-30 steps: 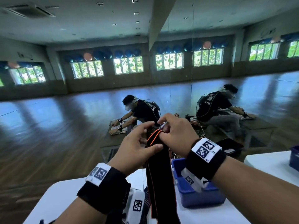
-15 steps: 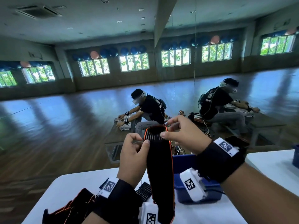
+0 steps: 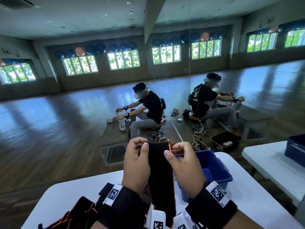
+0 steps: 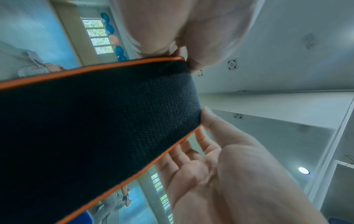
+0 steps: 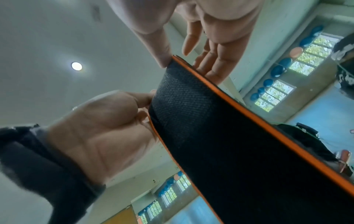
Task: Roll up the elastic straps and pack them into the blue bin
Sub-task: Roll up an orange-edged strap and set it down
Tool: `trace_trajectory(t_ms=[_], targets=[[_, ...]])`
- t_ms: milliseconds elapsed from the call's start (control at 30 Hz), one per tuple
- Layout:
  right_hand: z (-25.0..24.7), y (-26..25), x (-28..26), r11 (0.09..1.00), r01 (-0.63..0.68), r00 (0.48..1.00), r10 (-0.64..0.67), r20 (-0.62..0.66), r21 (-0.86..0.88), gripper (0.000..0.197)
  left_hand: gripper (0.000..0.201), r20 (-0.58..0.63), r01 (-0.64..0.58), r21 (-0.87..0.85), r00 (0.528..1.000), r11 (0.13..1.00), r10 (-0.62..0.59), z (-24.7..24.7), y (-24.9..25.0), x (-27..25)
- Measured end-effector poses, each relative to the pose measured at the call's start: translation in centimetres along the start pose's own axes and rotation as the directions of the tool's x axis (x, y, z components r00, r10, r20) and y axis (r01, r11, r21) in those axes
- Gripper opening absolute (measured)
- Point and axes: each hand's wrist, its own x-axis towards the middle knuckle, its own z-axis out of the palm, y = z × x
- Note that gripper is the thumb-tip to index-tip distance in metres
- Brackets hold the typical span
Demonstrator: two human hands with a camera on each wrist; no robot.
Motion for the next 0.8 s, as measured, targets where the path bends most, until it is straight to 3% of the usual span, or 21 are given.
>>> trace_trajectory(t_ms=[200,367,467,567,667,800], targets=[[1.1,0.8,-0.2,1.0,0.022,0.999,-0.022,-0.037,0.011,0.022,0.019,0.068,0.02,-0.03,0.998,0.999,-0.018,-0.6,-1.7,0.2],[2.3,1.3,-0.4,1.0,0.02,0.992,-0.018,-0.123,0.014,0.022,0.024,0.319,0.122,-0.094,0.944,0.988,-0.087,-0.9,-2.8,-1.4],[3.1,1.6,-0.7,1.0,-0.015,0.988,0.013,-0.151,-0.013,0.017,0.042,0.366,0.207,-0.131,0.919,0.97,-0.146,-1.2,-3.7,-2.4],[3.0,2.5,-1.2,0.997,-0.064,0.995,0.06,-0.079,-0.046,0.023,0.062,0.351,0.301,-0.139,0.906,0.943,-0.238,-1.2,-4.5,-2.6],[2.0,4.5,-2.6,0.987,-0.068,0.993,0.082,0.09,-0.146,0.026,0.071,0.306,0.339,-0.096,0.905,0.936,-0.296,-1.2,-5.9,-2.0],[1.0,9.1,-6.9,0.947,-0.182,0.921,0.259,0.29,-0.265,0.034,0.073,0.293,0.389,-0.032,0.884,0.921,-0.363,-1.3,-9.0,-0.9]])
